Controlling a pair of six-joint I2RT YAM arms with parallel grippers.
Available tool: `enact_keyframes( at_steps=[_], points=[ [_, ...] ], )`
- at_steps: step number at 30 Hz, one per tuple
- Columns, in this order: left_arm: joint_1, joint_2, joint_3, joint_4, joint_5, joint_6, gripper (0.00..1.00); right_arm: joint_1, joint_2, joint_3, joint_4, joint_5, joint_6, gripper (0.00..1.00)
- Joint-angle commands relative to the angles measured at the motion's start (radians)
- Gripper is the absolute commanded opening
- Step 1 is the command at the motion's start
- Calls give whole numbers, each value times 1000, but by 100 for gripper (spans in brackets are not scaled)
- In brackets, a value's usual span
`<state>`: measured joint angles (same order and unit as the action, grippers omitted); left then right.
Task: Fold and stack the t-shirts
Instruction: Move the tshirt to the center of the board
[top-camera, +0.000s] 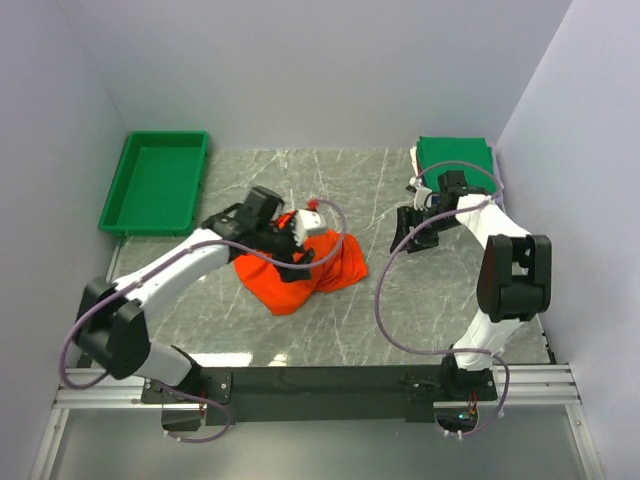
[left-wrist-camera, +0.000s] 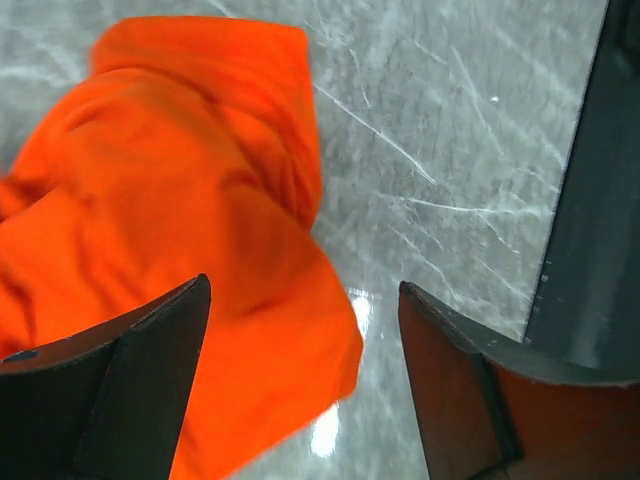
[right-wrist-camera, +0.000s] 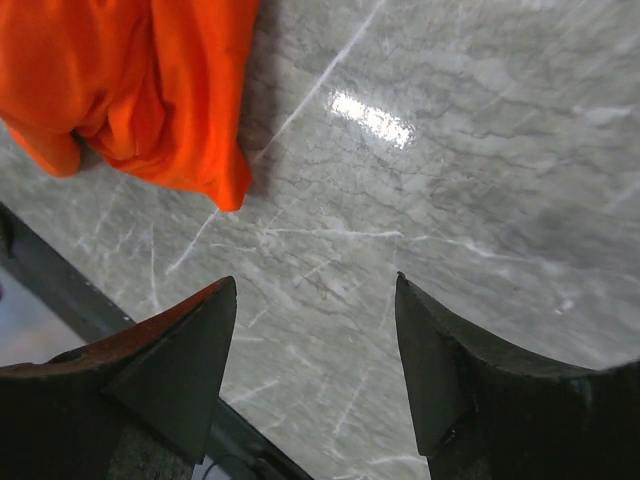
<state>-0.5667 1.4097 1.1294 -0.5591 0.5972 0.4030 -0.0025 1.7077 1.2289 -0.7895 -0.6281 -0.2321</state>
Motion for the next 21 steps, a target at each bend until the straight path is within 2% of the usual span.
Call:
enact_keyframes(
  at_steps=[1,4,7,11,12,15,18,21],
  points=[
    [-62,66,-10,148,-112,42,80,-2,42,50,-8,-79,72,71],
    [-62,113,-16,159,-134,17,81,44,79,47,45,-111,125,72],
    [-24,71,-55,154,-136,4,84,105,118,50,96,-84,152,74],
    [143,58,-51,120,-91,-44,86,165,196,61,157,-42,200,76],
    [209,70,-25,114,-105,-50,86,173,211,69,162,-39,214,76],
    [289,124,35,131,-163,-64,87,199,268,104,171,-22,231,76],
    [312,214,117,122,-184,-75,89,219,309,141,159,-33,231,75],
    [330,310,185,116,-198,-102,88,226,340,173,142,-58,231,69]
  ],
)
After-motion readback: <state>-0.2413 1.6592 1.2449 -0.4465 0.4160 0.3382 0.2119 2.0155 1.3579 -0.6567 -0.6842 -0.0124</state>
